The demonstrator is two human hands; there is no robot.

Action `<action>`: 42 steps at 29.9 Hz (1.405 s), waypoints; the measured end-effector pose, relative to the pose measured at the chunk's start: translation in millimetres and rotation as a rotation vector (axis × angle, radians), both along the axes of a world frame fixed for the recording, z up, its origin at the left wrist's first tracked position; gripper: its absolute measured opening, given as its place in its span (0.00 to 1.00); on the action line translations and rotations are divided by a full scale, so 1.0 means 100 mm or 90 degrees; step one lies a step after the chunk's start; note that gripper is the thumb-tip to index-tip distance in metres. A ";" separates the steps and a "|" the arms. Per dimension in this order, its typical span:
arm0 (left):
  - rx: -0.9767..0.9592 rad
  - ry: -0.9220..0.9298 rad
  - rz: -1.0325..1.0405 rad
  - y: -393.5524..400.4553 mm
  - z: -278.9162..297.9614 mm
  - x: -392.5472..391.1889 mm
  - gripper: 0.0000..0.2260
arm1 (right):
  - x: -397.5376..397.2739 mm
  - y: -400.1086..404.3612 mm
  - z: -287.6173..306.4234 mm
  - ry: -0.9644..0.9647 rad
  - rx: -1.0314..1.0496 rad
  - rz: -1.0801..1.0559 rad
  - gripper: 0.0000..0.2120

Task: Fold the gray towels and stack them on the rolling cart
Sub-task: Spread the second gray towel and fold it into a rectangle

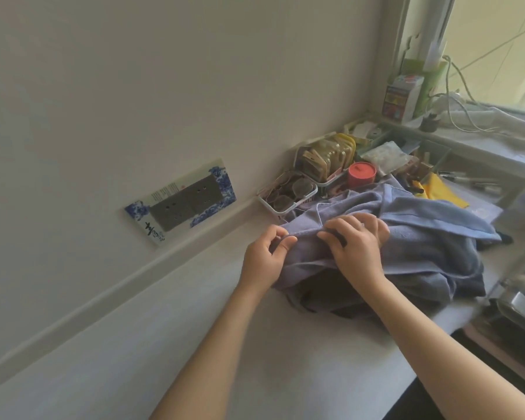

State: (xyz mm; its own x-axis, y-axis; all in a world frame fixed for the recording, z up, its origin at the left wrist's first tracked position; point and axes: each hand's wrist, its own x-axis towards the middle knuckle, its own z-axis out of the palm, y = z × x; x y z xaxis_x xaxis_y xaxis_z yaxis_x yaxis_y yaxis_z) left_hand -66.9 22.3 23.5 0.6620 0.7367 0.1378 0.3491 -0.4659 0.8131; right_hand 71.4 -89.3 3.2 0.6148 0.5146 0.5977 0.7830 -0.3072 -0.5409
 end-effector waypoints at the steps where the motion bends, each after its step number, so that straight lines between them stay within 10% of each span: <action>1: -0.004 -0.011 0.002 0.04 0.07 -0.09 0.05 | -0.07 0.05 0.06 0.001 0.015 0.021 0.14; 15: -0.022 -0.037 0.192 0.41 0.34 -2.47 0.08 | -2.11 0.84 0.33 0.209 -0.125 0.396 0.06; 28: 0.153 0.182 0.476 0.17 0.70 -4.93 0.12 | -4.37 1.33 0.52 0.182 -0.121 0.629 0.06; 37: -0.372 0.375 0.227 -0.27 -0.59 -4.98 0.19 | -4.09 0.99 -0.30 -0.146 -0.668 0.598 0.20; 42: -0.317 0.372 0.236 -0.50 -1.06 -5.04 0.12 | -4.03 0.69 -0.87 -0.105 -0.664 0.617 0.17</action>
